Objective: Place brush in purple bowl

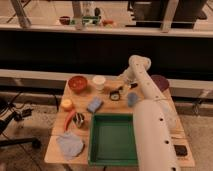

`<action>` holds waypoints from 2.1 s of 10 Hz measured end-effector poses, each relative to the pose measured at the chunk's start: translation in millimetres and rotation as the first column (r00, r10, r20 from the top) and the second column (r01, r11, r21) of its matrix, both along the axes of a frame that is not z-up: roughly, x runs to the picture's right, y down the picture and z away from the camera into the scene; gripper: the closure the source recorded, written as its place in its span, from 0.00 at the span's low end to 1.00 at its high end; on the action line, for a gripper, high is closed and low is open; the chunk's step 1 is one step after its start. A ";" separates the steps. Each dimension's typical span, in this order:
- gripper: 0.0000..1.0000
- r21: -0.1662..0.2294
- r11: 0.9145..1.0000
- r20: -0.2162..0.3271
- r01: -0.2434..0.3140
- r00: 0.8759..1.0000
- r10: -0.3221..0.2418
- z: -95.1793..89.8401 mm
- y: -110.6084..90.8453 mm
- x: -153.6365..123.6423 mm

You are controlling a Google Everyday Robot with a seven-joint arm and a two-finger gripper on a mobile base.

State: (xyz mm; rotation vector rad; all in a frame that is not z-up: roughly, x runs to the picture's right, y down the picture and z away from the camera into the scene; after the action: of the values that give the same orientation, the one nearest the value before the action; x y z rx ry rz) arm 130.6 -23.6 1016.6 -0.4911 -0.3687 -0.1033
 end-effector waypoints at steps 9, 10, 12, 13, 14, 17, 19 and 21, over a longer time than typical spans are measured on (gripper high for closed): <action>0.20 -0.031 0.999 0.017 -0.021 1.000 0.021 -3.9 11.5 5.5; 0.20 -0.040 0.999 0.024 -0.016 1.000 0.017 -2.7 12.9 3.2; 0.20 -0.052 0.999 0.033 -0.013 0.999 0.014 -1.5 14.4 1.2; 0.20 -0.055 0.998 0.037 -0.012 0.999 0.014 -1.5 15.2 2.1; 0.20 -0.057 0.998 0.037 -0.012 0.999 0.015 -0.7 15.6 3.0; 0.20 -0.066 0.998 0.039 -0.018 0.999 0.020 3.7 17.1 4.9; 0.22 -0.071 0.997 0.045 -0.019 0.999 0.022 4.9 17.8 5.0; 0.40 -0.074 0.997 0.049 -0.020 0.999 0.023 5.5 18.1 5.6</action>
State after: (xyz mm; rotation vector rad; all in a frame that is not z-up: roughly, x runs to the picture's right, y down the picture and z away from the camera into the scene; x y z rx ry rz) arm 136.2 -5.5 1022.0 -0.5574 -0.4276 -0.0814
